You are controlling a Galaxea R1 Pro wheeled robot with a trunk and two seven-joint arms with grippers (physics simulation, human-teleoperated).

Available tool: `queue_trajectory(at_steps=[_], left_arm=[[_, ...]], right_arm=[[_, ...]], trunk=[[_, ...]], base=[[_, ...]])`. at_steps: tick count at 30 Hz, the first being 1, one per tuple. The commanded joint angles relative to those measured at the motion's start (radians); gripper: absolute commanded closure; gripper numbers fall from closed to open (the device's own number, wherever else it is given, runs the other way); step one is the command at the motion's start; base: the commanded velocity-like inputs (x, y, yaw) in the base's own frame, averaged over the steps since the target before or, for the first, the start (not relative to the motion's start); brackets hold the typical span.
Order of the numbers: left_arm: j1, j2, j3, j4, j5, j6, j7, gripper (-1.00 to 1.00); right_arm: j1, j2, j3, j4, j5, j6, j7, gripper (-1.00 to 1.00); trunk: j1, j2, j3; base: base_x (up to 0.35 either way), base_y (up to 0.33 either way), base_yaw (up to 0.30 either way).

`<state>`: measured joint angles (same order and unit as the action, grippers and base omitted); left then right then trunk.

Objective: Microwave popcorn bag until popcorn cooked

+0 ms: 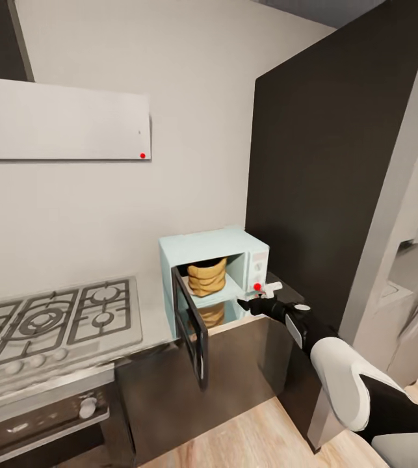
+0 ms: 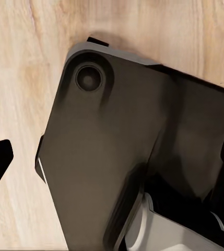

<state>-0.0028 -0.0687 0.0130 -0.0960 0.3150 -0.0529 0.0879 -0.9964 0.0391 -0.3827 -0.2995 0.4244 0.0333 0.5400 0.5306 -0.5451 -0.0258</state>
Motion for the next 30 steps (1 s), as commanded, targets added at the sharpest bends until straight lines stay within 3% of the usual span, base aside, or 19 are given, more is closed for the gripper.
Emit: queue_trajectory(at_steps=[1, 5, 10, 13, 16, 17, 18, 19, 20, 23, 26, 28, 29, 30], left_arm=[[0.000, 0.000, 0.000, -0.001, 0.004, -0.002, 0.003, -1.00], [0.000, 0.000, -0.001, -0.001, 0.004, -0.002, 0.003, -1.00], [0.000, 0.000, 0.002, -0.002, 0.005, -0.002, 0.003, -1.00], [0.000, 0.000, -0.003, -0.002, 0.005, -0.002, 0.003, -1.00], [0.000, 0.000, -0.005, -0.003, 0.004, -0.002, 0.003, -1.00], [0.000, 0.000, -0.005, -0.002, 0.004, -0.002, 0.003, -1.00], [0.000, 0.000, -0.004, 0.000, 0.005, -0.002, 0.003, -1.00], [0.000, 0.000, -0.002, 0.000, 0.005, -0.002, 0.003, -1.00], [0.000, 0.000, -0.002, 0.002, 0.005, -0.002, 0.003, -1.00], [0.000, 0.000, -0.002, 0.002, 0.006, -0.002, 0.003, -1.00], [0.000, 0.002, 0.002, 0.003, 0.007, -0.002, 0.003, -1.00], [0.000, 0.002, 0.003, 0.004, 0.007, -0.002, 0.003, -1.00], [0.000, 0.004, 0.005, 0.004, 0.008, -0.002, 0.003, -1.00], [0.000, 0.004, 0.005, 0.004, 0.009, -0.002, 0.003, -1.00]], right_arm=[[-0.001, 0.001, -0.008, -0.001, 0.007, 0.004, 0.006, -1.00], [-0.001, 0.000, -0.008, -0.001, 0.006, 0.004, 0.005, -1.00], [-0.001, -0.049, -0.009, 0.061, 0.000, 0.009, -0.009, -1.00], [-0.001, -0.120, -0.008, 0.162, 0.006, 0.038, -0.028, -1.00], [0.011, -0.210, -0.007, 0.288, 0.029, 0.062, -0.044, -1.00], [0.048, -0.242, -0.007, 0.314, 0.033, 0.063, -0.048, -1.00], [0.118, -0.256, -0.008, 0.324, 0.035, 0.063, -0.050, -1.00], [0.159, -0.260, -0.008, 0.326, 0.037, 0.063, -0.050, -1.00], [0.247, -0.263, -0.007, 0.329, 0.038, 0.063, -0.051, -1.00], [0.342, -0.262, -0.007, 0.330, 0.038, 0.063, -0.064, -1.00], [0.462, -0.251, -0.008, 0.330, 0.037, 0.053, -0.179, -1.00], [0.503, -0.250, -0.008, 0.330, 0.036, 0.032, -0.265, -1.00], [0.545, -0.249, -0.008, 0.331, 0.036, -0.002, -0.340, -1.00], [0.559, -0.249, -0.008, 0.331, 0.036, -0.011, -0.355, -1.00]], trunk=[[0.000, -0.002, -0.002], [0.000, -0.002, -0.002], [0.000, -0.002, -0.002], [0.000, -0.002, -0.002], [0.000, -0.002, -0.002], [0.000, -0.002, -0.002], [0.000, -0.002, -0.002], [0.000, -0.002, -0.002], [0.000, -0.002, -0.002], [0.000, -0.002, -0.002], [0.000, -0.002, -0.002], [0.000, -0.002, -0.002], [0.000, -0.002, -0.002], [0.000, -0.002, -0.002]], base=[[-0.311, -0.076, 0.000], [-0.311, -0.076, 0.000], [-0.311, -0.076, 0.000], [-0.311, -0.076, 0.000], [-0.311, -0.076, 0.000], [-0.309, -0.076, 0.000], [-0.297, -0.075, 0.000], [-0.283, -0.075, 0.000], [-0.225, -0.031, 0.000], [-0.146, -0.009, 0.000], [-0.020, -0.001, 0.000], [-0.004, 0.000, 0.000], [0.000, 0.000, 0.000], [0.000, 0.000, 0.000]])
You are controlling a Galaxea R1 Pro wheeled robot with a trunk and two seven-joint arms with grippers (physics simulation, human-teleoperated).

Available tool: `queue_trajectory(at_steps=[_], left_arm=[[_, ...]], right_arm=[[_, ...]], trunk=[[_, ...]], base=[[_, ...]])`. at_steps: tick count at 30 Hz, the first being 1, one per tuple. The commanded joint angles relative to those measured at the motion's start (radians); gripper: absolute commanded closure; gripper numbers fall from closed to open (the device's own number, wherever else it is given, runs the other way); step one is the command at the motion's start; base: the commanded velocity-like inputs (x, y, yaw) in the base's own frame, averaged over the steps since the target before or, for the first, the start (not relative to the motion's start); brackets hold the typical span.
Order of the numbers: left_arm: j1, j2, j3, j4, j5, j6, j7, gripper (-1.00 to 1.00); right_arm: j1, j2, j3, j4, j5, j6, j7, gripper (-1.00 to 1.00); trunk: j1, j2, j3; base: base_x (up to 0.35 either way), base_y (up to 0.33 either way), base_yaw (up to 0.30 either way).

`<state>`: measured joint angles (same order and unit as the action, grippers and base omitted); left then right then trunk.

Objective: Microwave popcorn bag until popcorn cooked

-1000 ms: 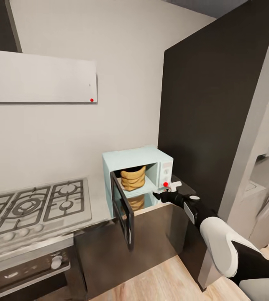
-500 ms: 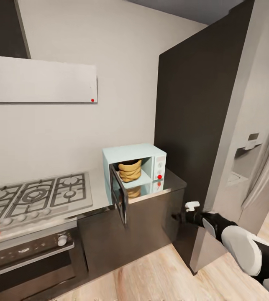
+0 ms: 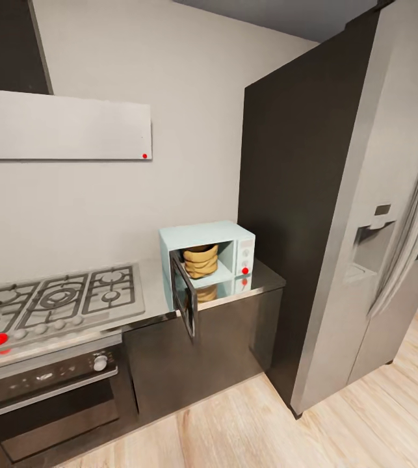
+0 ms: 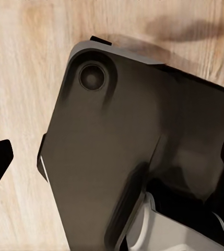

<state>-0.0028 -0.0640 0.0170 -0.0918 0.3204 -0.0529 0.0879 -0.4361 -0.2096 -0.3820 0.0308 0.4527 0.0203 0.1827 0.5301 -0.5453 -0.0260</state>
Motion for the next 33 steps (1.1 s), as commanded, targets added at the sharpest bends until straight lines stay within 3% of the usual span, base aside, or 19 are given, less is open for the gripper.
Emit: queue_trajectory(at_steps=[1, 11, 13, 33], left_arm=[[0.000, 0.000, 0.001, -0.001, 0.005, -0.002, 0.003, -1.00], [0.000, 0.001, 0.002, -0.002, 0.005, -0.002, 0.004, -1.00], [0.000, 0.001, 0.001, -0.002, 0.005, -0.002, 0.004, -1.00], [0.000, 0.001, 0.003, -0.003, 0.005, -0.002, 0.004, -1.00]], right_arm=[[0.013, -0.001, -0.009, 0.001, 0.008, -0.002, -0.010, -1.00], [0.061, -0.003, -0.009, 0.003, 0.007, -0.007, -0.041, -1.00], [0.062, -0.003, -0.009, 0.003, 0.007, 0.008, -0.083, -1.00], [0.062, -0.004, -0.009, 0.003, 0.008, 0.004, -0.131, -1.00]], trunk=[[0.000, -0.002, -0.002], [0.000, -0.002, -0.002], [0.000, -0.002, -0.002], [0.000, -0.002, -0.002]], base=[[0.000, 0.000, 0.000], [0.000, 0.000, 0.000], [0.000, 0.000, 0.070], [0.000, 0.000, 0.264]])
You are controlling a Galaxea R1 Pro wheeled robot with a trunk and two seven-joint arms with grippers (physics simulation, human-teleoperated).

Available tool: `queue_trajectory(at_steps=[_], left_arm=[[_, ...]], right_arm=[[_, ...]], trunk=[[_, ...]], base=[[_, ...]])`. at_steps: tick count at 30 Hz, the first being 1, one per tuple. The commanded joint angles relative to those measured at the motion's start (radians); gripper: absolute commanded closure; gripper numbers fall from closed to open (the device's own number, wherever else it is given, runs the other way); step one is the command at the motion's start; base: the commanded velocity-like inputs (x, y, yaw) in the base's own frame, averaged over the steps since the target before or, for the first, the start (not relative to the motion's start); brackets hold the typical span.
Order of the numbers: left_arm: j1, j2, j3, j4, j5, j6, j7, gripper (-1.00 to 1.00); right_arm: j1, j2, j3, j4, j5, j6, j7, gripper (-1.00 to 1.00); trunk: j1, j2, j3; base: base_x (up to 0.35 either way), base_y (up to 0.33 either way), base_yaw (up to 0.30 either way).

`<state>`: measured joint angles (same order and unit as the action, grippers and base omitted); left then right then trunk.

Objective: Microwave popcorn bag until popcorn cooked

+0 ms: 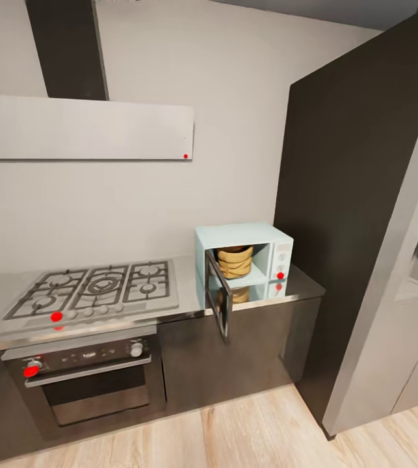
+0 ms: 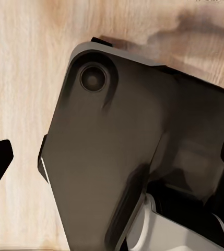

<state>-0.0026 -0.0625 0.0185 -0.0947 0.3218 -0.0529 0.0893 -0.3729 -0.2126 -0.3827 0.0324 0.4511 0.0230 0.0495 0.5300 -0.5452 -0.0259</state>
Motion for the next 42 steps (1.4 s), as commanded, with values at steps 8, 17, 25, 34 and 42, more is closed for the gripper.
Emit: queue_trajectory(at_steps=[8, 17, 25, 34, 42], left_arm=[[0.000, -0.006, 0.003, -0.001, 0.004, -0.002, 0.002, -1.00], [0.000, -0.007, 0.002, 0.001, 0.006, -0.001, 0.001, -1.00], [0.000, -0.004, 0.001, 0.001, 0.006, -0.001, 0.001, -1.00], [0.000, -0.003, 0.001, -0.011, 0.004, -0.002, -0.001, -1.00], [0.000, 0.005, -0.005, -0.766, -0.009, 0.354, 0.000, -1.00]], right_arm=[[-0.001, 0.001, -0.008, 0.001, 0.009, -0.002, -0.059, -1.00], [-0.001, 0.000, -0.008, 0.001, 0.009, 0.007, -0.066, -1.00], [0.018, 0.001, -0.008, 0.001, 0.009, 0.005, -0.067, -1.00], [0.019, 0.001, -0.008, 0.001, 0.009, 0.006, -0.066, -1.00], [0.019, 0.001, -0.008, 0.001, 0.009, 0.005, -0.068, -1.00]], trunk=[[0.000, -0.002, -0.002], [0.000, -0.002, -0.002], [0.000, -0.002, -0.002], [0.000, -0.002, -0.002], [0.000, -0.002, -0.002]], base=[[0.000, 0.000, 0.130], [0.075, 0.000, 0.001], [0.313, 0.000, 0.000], [0.143, 0.000, 0.000], [0.001, 0.000, 0.000]])
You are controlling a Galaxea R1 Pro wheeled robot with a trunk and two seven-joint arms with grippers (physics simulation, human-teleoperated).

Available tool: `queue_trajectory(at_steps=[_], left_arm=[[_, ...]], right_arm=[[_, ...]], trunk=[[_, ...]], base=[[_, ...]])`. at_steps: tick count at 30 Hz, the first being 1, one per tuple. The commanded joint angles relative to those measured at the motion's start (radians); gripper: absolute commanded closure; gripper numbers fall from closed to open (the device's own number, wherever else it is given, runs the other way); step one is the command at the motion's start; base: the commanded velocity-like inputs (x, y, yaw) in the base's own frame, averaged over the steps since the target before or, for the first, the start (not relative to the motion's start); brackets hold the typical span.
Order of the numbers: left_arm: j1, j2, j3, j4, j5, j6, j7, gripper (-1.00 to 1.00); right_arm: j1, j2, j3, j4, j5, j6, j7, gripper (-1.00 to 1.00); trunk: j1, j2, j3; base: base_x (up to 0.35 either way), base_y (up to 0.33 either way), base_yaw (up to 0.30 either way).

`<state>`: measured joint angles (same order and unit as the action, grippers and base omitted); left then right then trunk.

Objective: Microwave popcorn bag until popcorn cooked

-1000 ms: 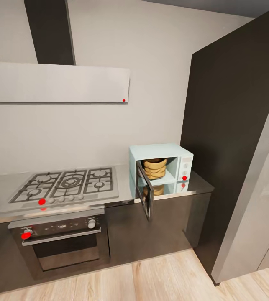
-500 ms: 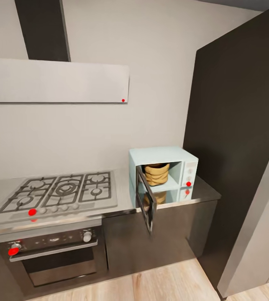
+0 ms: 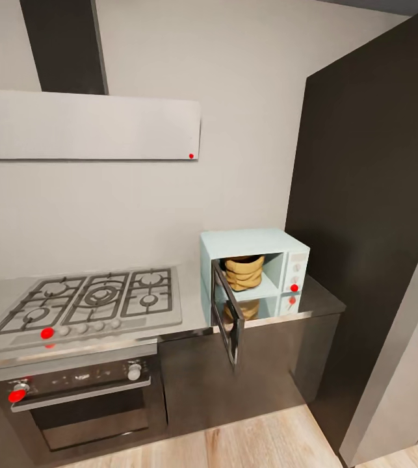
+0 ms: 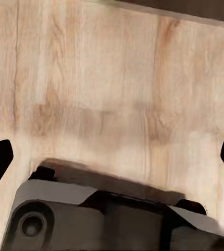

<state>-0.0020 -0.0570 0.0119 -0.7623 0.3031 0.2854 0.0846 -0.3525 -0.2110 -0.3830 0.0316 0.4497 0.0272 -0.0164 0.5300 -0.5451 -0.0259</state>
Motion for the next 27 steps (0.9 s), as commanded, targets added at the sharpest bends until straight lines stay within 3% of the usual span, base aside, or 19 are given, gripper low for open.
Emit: queue_trajectory(at_steps=[1, 3, 4, 6, 8, 9, 10, 12, 13, 15, 16, 18, 21, 27], left_arm=[[-0.001, -0.002, 0.000, -0.206, 0.010, 0.087, 0.005, -1.00], [-0.001, -0.007, -0.004, -0.490, 0.012, 0.215, 0.004, -1.00], [-0.005, -0.011, -0.008, -0.708, 0.014, 0.293, -0.004, -1.00], [-0.080, -0.021, -0.010, -0.739, 0.018, 0.309, -0.008, -1.00], [-0.216, -0.041, -0.013, -0.735, 0.023, 0.352, -0.016, -1.00], [-0.333, -0.069, -0.013, -0.696, 0.037, 0.403, -0.045, -1.00], [-0.378, -0.076, -0.013, -0.667, 0.042, 0.416, -0.064, -1.00], [-0.503, -0.086, -0.013, -0.530, 0.048, 0.425, -0.159, -1.00], [-0.529, -0.086, -0.013, -0.471, 0.046, 0.417, -0.204, -1.00], [-0.541, -0.084, -0.016, -0.424, 0.042, 0.365, -0.228, -1.00], [-0.545, -0.085, -0.033, -0.393, 0.038, 0.314, -0.232, -1.00], [-0.548, -0.086, -0.068, -0.375, 0.023, 0.287, -0.218, -1.00], [-0.549, -0.084, -0.108, -0.372, -0.001, 0.276, -0.205, -1.00], [-0.549, -0.086, -0.116, -0.365, -0.011, 0.275, -0.197, -1.00]], right_arm=[[-0.002, 0.000, -0.008, 0.002, 0.011, 0.001, -0.002, -1.00], [-0.002, -0.001, -0.008, 0.002, 0.011, 0.002, -0.001, -1.00], [-0.002, -0.002, -0.008, 0.002, 0.011, 0.002, -0.001, -1.00], [-0.002, -0.002, -0.008, 0.002, 0.011, -0.002, -0.001, -1.00], [-0.002, -0.001, -0.008, 0.002, 0.011, -0.005, -0.002, -1.00], [-0.002, -0.002, -0.008, 0.002, 0.011, -0.005, -0.002, -1.00], [-0.002, -0.002, -0.008, 0.002, 0.011, -0.005, -0.002, -1.00], [-0.002, -0.001, -0.008, 0.002, 0.010, -0.002, -0.002, -1.00], [-0.001, 0.000, -0.008, 0.002, 0.008, -0.002, -0.002, -1.00], [0.002, 0.001, -0.009, 0.002, 0.005, -0.005, -0.002, -1.00], [0.015, 0.002, -0.011, 0.002, 0.003, -0.008, -0.002, -1.00], [0.029, 0.004, -0.013, 0.002, 0.001, -0.010, -0.001, -1.00], [0.036, 0.015, -0.016, 0.002, 0.001, -0.009, -0.001, -1.00], [0.036, 0.017, -0.016, 0.002, 0.001, -0.007, -0.001, -1.00]], trunk=[[0.000, -0.002, -0.002], [0.000, -0.002, -0.002], [0.000, -0.002, -0.002], [0.000, -0.002, -0.002], [0.000, -0.002, -0.002], [0.000, -0.002, -0.002], [0.000, -0.002, -0.002], [0.000, -0.002, -0.002], [0.000, -0.002, -0.002], [0.000, -0.002, -0.002], [0.000, -0.002, -0.002], [0.000, -0.002, -0.001], [0.000, -0.002, 0.002], [0.000, -0.002, 0.007]], base=[[0.000, 0.000, 0.000], [0.000, 0.000, 0.000], [0.000, 0.000, 0.000], [0.000, 0.000, 0.000], [0.000, 0.000, 0.000], [0.000, 0.000, 0.000], [0.000, 0.000, 0.000], [0.000, 0.000, 0.000], [0.000, 0.000, 0.000], [0.000, 0.000, 0.000], [0.000, 0.000, -0.015], [0.000, 0.000, -0.076], [0.000, 0.000, -0.154], [0.037, 0.000, -0.174]])
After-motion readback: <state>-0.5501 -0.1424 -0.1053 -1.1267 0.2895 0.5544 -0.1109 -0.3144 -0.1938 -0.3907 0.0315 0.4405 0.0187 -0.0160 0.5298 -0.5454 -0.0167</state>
